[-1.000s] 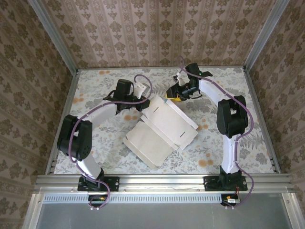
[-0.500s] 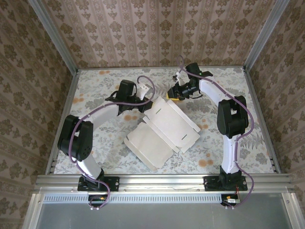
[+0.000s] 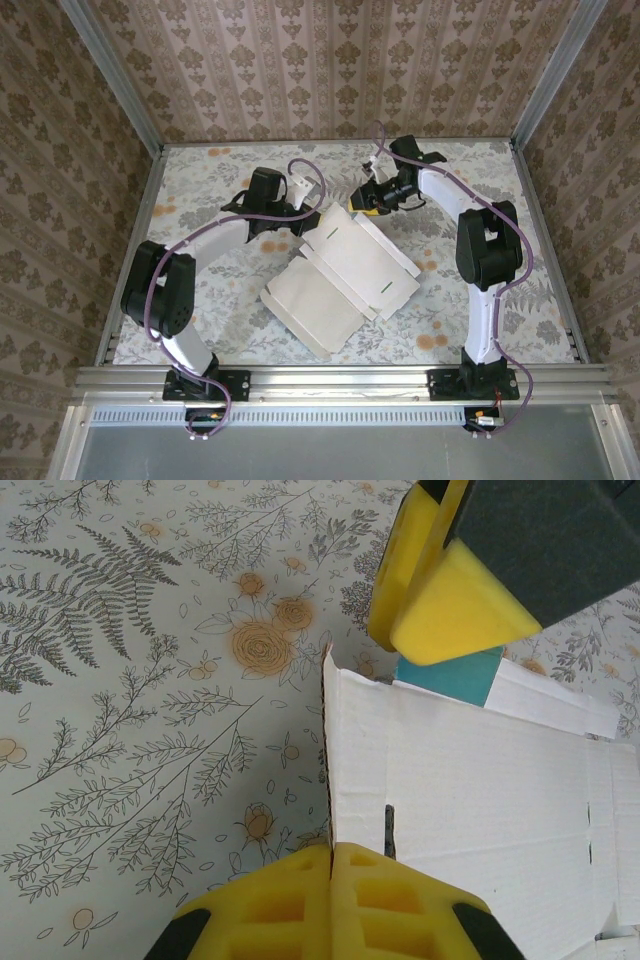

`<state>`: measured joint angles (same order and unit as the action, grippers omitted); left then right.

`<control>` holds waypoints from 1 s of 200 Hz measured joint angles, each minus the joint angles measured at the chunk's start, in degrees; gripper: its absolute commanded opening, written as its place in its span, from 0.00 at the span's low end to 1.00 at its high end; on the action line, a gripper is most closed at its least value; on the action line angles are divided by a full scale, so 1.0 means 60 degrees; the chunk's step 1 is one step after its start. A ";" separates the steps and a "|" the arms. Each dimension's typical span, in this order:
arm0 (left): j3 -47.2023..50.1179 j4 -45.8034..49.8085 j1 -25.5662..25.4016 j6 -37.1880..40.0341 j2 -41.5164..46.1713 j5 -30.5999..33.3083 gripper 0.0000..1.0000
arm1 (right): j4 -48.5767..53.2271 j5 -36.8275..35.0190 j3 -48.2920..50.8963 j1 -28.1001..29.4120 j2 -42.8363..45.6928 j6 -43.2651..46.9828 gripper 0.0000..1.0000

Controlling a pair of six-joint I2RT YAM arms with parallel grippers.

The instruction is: Fold the paper box

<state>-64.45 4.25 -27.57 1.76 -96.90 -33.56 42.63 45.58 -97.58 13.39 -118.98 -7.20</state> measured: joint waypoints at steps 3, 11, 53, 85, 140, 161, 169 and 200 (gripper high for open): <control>0.0000 0.0000 0.0000 0.0000 0.0000 -0.0004 0.00 | 0.0000 0.0000 0.0029 0.0000 0.0007 0.0000 0.44; 0.0000 0.0000 0.0000 0.0000 0.0000 0.0000 0.00 | 0.0000 0.0004 0.0113 0.0000 0.0055 0.0000 0.44; 0.0000 0.0000 0.0000 0.0000 0.0000 0.0000 0.00 | -0.0025 0.0011 0.0543 -0.0011 0.0328 -0.0004 0.36; 0.0000 0.0000 0.0000 0.0000 0.0000 0.0000 0.00 | -0.0076 0.0018 0.0699 -0.0044 0.0393 -0.0047 0.28; 0.0000 -0.0044 0.0000 -0.0015 0.0000 -0.0007 0.04 | -0.0095 0.0018 0.0725 -0.0044 0.0543 -0.0073 0.14; 0.0000 -0.0193 0.0015 -0.0215 0.0000 -0.0007 0.14 | -0.0106 0.0007 0.0725 -0.0044 0.0696 -0.0084 0.12; 0.0000 -0.0244 0.0066 -0.0415 -0.0004 -0.0018 0.21 | -0.0106 -0.0033 0.0725 -0.0044 0.0754 -0.0080 0.11; 0.0463 -0.0696 0.0670 -0.1359 0.0127 -0.0080 0.37 | 0.0033 -0.0834 0.0725 0.0000 0.1038 -0.0055 0.10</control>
<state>-61.67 0.08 -23.55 -6.39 -96.14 -34.04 42.83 40.58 -93.23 13.39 -112.75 -7.53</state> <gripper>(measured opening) 0.329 0.107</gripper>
